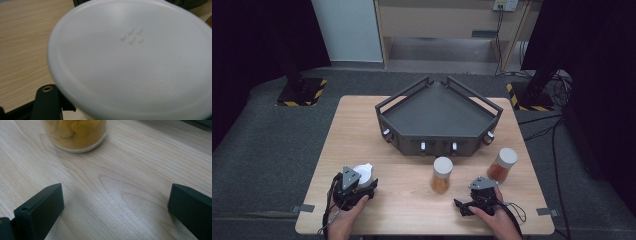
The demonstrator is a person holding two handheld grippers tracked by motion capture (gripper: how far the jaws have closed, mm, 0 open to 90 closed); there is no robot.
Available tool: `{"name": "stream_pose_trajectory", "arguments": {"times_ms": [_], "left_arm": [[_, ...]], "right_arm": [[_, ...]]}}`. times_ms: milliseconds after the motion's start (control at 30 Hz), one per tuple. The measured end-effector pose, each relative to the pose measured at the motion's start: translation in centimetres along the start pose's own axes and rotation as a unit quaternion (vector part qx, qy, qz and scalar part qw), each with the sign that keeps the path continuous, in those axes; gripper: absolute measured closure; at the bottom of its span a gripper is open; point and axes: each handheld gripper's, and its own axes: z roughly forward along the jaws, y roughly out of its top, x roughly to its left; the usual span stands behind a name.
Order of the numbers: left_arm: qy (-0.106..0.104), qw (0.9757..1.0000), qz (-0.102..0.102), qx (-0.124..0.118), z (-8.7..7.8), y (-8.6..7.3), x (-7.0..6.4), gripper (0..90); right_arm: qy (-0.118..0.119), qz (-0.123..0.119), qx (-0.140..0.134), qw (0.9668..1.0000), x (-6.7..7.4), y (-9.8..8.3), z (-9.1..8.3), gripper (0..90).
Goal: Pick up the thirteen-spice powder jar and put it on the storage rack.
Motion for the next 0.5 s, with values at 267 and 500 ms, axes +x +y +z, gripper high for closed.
{"name": "stream_pose_trajectory", "arguments": {"times_ms": [267,500], "left_arm": [[-0.013,0.9998,0.016,0.000,-0.26,0.70,-0.21,29.2],[-0.017,0.9996,0.021,0.002,-0.29,0.99,-0.19,29.2]], "right_arm": [[0.000,0.000,0.000,1.0000,0.00,0.00,0.00,0.5],[0.000,0.000,0.000,1.0000,0.00,0.00,0.00,0.5]]}}
